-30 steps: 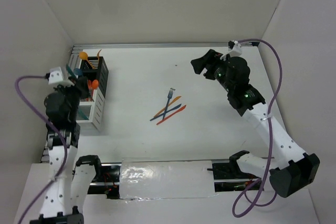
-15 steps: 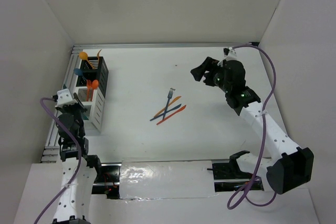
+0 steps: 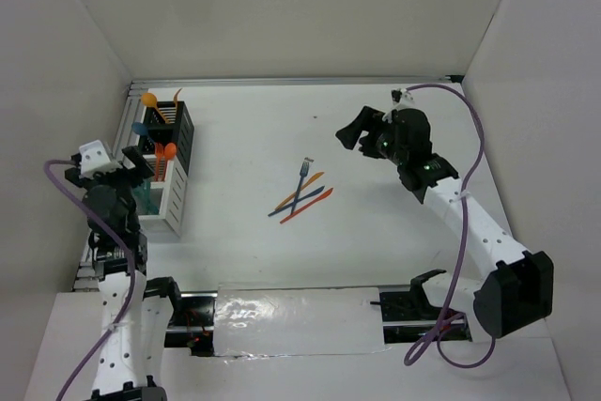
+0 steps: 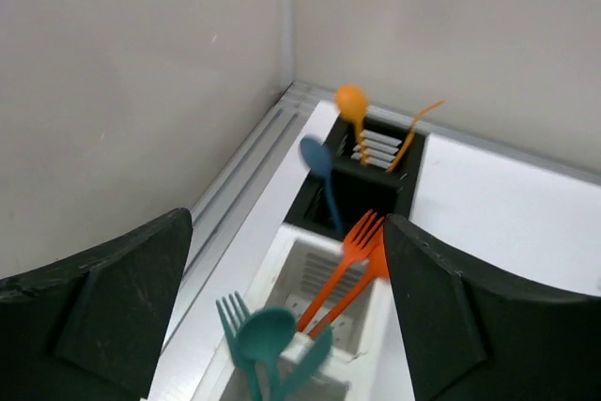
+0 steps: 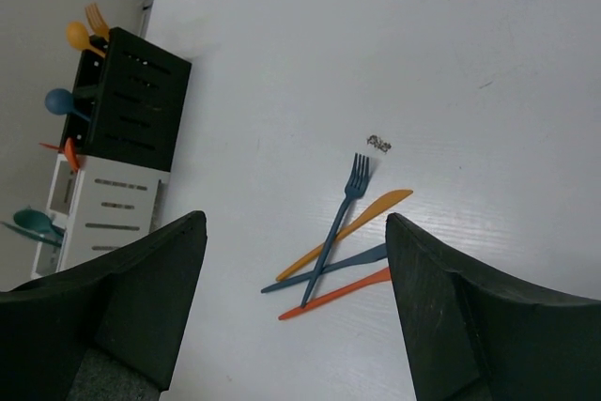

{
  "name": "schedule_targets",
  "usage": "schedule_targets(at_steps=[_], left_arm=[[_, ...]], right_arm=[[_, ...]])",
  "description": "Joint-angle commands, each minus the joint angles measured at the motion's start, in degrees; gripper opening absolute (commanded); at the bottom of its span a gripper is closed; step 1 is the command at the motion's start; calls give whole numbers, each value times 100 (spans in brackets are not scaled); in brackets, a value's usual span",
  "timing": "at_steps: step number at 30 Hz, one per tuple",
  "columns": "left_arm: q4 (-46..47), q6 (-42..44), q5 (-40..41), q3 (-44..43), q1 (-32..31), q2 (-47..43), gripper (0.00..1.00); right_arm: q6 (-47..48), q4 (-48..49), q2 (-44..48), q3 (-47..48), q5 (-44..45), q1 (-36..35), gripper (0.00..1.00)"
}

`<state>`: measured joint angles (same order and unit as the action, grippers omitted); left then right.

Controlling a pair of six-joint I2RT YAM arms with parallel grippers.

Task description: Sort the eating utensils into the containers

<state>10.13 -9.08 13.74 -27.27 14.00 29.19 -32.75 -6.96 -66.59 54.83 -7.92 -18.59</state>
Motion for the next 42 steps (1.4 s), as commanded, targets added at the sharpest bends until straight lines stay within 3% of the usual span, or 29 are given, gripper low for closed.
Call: schedule_targets(at_steps=[1, 4, 5, 10, 15, 16, 20, 24, 32, 42], left_arm=[[-431, 64, -781, -1006, 24, 16, 96], [-1265, 204, -1826, -2017, 24, 148, 96], [-1633, 353, -2918, -2246, 33, 244, 95], [-2155, 505, -6352, -2863, 15, 534, 93], [-2208, 259, -7331, -2714, 15, 842, 93], [-2200, 179, -7367, -2635, 6, 886, 93], [-2226, 257, -7316, -2275, -230, 922, 91], [-2147, 302, -6763, -2072, -406, 799, 93], [-2077, 442, -6454, -1668, -697, 632, 94], [-2042, 592, -6225, -1545, -908, 728, 94]], right_arm=[[-56, 134, -213, 107, -87, -83, 83], [-91, 134, -424, 107, -25, -311, 83], [-91, 81, -512, 107, 105, -373, 83], [-100, -191, -1266, 107, 624, -1127, 79], [-73, -253, -1787, 316, 1064, -1568, 72], [-47, -314, -1962, 405, 1065, -1708, 67], [32, -883, -3034, 1116, 1556, -2008, 63], [67, -965, -3561, 1635, 1864, -2140, 54], [243, -1396, -4450, 2471, 2225, -2193, 40], [182, -1800, -5048, 2849, 2453, -2272, 38]])
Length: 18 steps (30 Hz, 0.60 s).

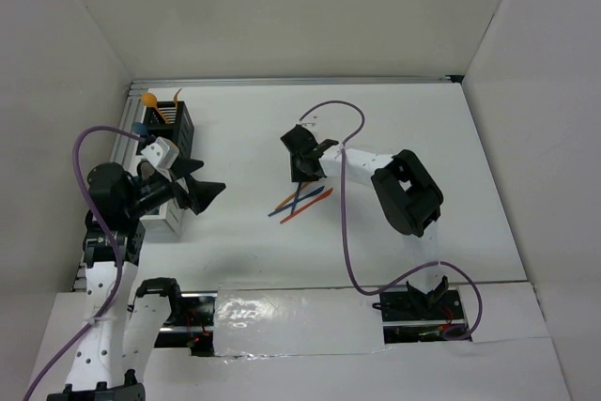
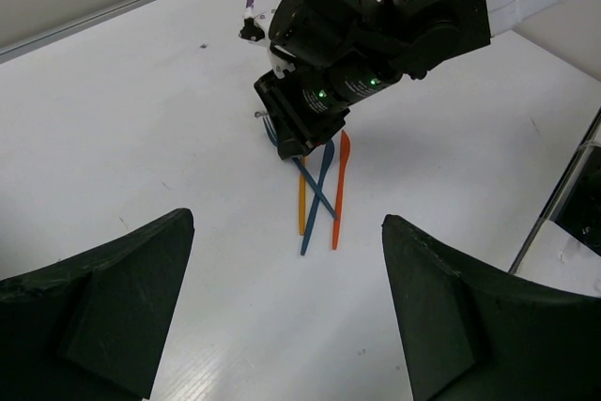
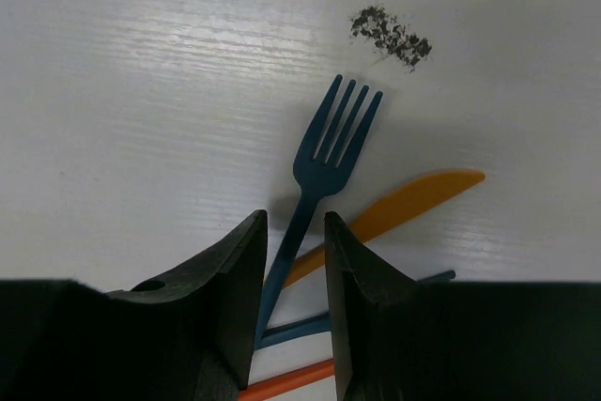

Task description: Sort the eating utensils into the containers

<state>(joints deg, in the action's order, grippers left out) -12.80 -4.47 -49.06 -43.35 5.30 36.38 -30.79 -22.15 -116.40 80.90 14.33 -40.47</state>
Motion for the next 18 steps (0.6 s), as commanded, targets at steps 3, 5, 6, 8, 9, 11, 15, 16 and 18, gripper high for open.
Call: schedule_targets(at_steps=[3, 5, 6, 8, 9, 11, 15, 16, 18], left_arm=[[278, 113, 19, 99, -55, 45, 94], [313, 87, 36, 108, -64, 53, 94], [330, 87, 37, 125, -64, 79, 94], [426, -157, 46, 143, -90, 149, 94], [427, -159, -24, 143, -91, 193, 94], [541, -325, -130, 126, -90, 307, 93], [1067, -1254, -376, 178, -108, 982, 91], [1434, -1458, -403, 239, -126, 1124, 89], [1595, -1906, -281, 231, -239, 1719, 89]], right_arm=[[-50, -228, -102, 189, 228, -119, 35], [-59, -228, -303, 241, 228, -137, 30], [-59, -228, -304, 242, 228, -137, 19], [-76, -228, -340, 294, 298, -137, 0], [-77, -228, -340, 294, 299, -137, 0], [-42, -36, -113, 294, 299, -137, 0], [186, 944, 695, -100, -157, -110, 0], [239, 1315, 915, -467, -680, -110, 0], [371, 2375, 1563, -864, -1480, -40, 0]])
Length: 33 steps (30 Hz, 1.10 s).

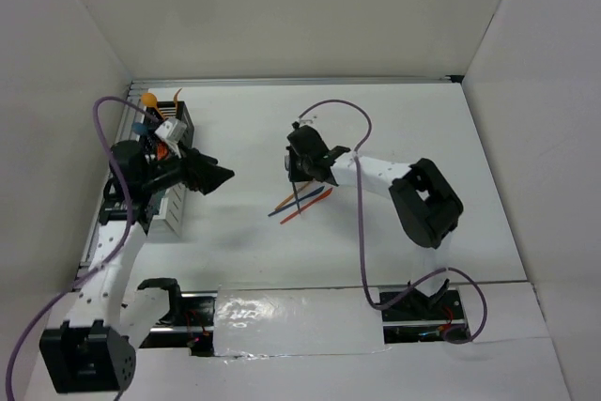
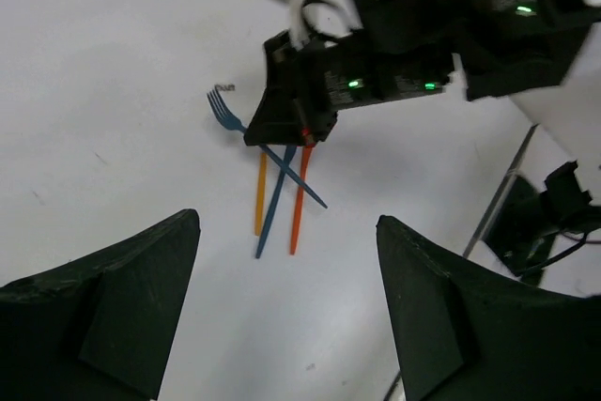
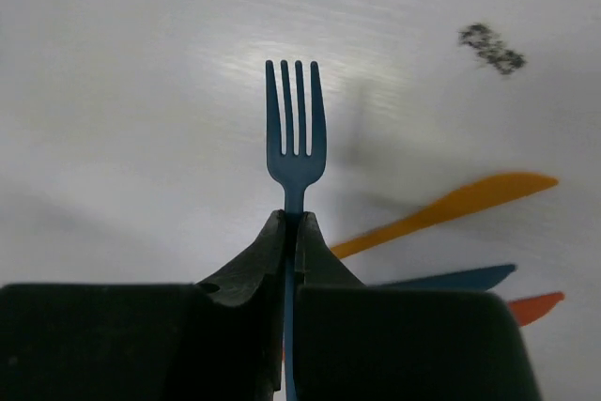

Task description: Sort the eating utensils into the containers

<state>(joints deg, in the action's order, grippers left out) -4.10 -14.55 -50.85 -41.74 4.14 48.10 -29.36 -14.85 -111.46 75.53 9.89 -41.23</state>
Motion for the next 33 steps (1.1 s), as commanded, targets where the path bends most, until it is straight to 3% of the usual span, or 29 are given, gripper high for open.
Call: schedule_targets(at_steps=[1, 4, 7, 17, 23, 26, 31, 33], left_arm=[[735, -1057, 65, -131, -185, 743, 87], [612, -1138, 382, -588, -378, 1578, 85], [821, -1209, 497, -1116, -633, 2167, 84], [1332, -1507, 1542, -1504, -1556, 2845, 83], [1122, -1288, 2526, -1680, -1960, 3109, 79], [1244, -1253, 2694, -1662, -2040, 3092, 69], [1262, -1209, 2800, -1785, -2128, 3136, 24], [1358, -991, 2617, -1785, -2128, 3118, 13]], right_arm=[[282, 1922, 1230, -615, -1277, 80, 0], [484, 2460, 1627, -768, -2092, 98, 0], [862, 2338, 1759, -715, -2236, 2, 0], [1135, 2092, 1830, -477, -2132, -315, 0], [1170, 2197, 2005, -425, -2132, -386, 0], [1205, 2197, 2058, -425, -2132, -500, 0], [1231, 2083, 2067, -346, -1939, -561, 0], [1144, 1743, 2058, -232, -1485, -570, 0]])
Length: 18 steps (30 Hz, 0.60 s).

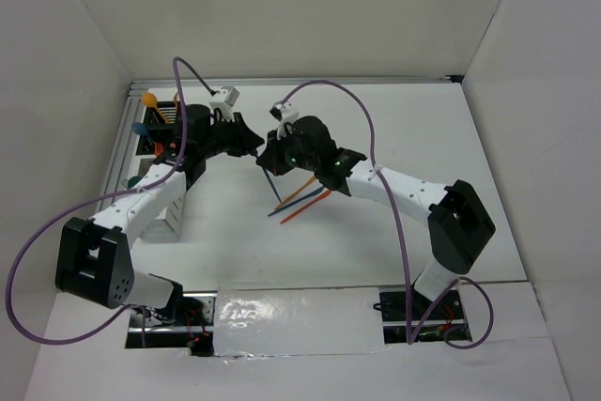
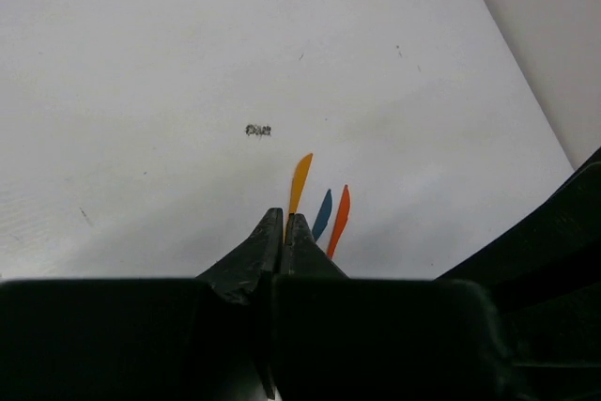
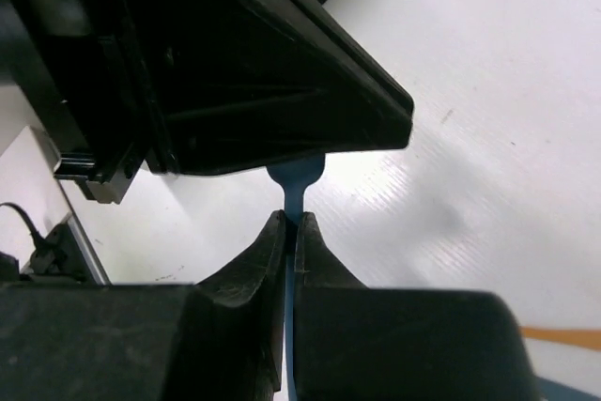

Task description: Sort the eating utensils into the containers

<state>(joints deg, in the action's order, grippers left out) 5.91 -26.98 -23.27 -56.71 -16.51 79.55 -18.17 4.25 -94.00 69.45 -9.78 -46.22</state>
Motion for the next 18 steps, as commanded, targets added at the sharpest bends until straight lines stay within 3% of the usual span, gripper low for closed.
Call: schedule_targets(at_steps=[1, 4, 6, 8, 10, 11, 12, 13, 15, 16, 18], left_arm=[[480, 351, -178, -271, -36, -45, 2], [603, 448, -432, -192, 166, -97, 0], [885, 518, -556, -104, 690, -307, 0], [947, 624, -469, -42, 817, -404, 0], [903, 817, -573, -147, 1578, -555, 0], [772, 930, -696, -261, 1825, -720, 0], [771, 932, -766, -340, 1827, -721, 0], [675, 1036, -906, -402, 2471, -800, 0], [622, 1046, -1118, -560, 3046, -871, 0], [735, 1133, -1145, -578, 2997, -906, 0], [1024, 1247, -1084, -561, 3724, -950, 0]], right_arm=[[-36, -309, 268, 489, 625, -72, 2], [-282, -548, 267, 543, 513, 77, 9], [-379, -670, 346, 491, 337, 235, 37], [-380, -820, 513, 430, 266, 393, 74], [-380, -1048, 838, 368, 266, 534, 94], [-354, -1197, 1057, 298, 318, 674, 100], [-380, -1199, 1059, 297, 319, 736, 100], [-380, -1251, 1207, 228, 458, 806, 100], [-406, -1199, 1340, -36, 591, 860, 100], [-450, -1068, 1418, -150, 644, 895, 100], [-520, -927, 1489, -493, 793, 956, 100]])
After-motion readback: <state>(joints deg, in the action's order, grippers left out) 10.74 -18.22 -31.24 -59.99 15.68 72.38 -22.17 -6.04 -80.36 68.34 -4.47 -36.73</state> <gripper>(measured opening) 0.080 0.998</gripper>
